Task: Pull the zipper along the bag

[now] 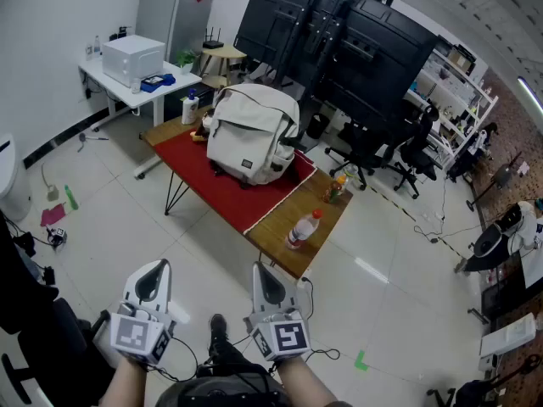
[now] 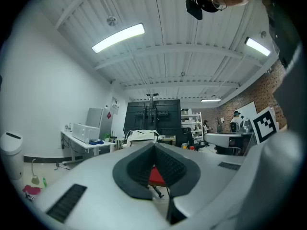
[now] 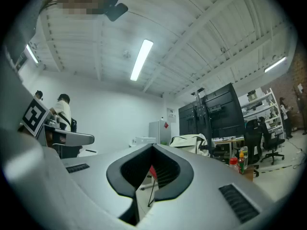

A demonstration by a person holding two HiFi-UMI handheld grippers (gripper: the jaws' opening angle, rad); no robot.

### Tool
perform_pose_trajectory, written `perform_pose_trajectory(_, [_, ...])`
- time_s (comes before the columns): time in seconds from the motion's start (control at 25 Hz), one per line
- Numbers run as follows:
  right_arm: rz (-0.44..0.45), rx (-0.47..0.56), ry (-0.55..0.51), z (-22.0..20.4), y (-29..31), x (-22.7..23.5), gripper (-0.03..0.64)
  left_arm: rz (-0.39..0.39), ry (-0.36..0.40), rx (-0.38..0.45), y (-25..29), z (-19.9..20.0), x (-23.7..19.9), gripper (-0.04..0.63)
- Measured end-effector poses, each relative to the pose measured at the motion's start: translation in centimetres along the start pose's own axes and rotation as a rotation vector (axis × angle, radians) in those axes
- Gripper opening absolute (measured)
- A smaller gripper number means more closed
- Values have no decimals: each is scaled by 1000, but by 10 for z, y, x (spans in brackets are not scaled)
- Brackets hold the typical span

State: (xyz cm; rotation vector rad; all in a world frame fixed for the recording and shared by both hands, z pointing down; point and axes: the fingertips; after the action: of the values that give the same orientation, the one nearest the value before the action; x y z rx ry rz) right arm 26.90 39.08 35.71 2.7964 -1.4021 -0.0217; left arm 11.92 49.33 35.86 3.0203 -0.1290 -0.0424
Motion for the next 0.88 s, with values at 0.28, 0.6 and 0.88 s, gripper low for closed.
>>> perform_pose_trajectory(0.28, [17,-5,20,-9,43,20,8,7,12,-27,26,-7,-21,34])
perform_pose_trajectory(0.6, [52,-4,43,-18,163,51,8,9,28,-43,124,-3,-75,34])
perform_pose_trajectory(0.88, [86,-47,57,-32,279,82,8,26,-5,-71,223,1,-127,34])
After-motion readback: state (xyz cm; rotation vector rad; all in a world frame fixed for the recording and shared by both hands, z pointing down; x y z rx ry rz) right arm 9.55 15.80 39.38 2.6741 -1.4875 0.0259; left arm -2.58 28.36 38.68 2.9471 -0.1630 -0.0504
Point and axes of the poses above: the fingertips, and each gripper's own axes: y forward along the fingers, x to its right, z out of its top, and after that the axes turned 10 degrees about -x, right-handed
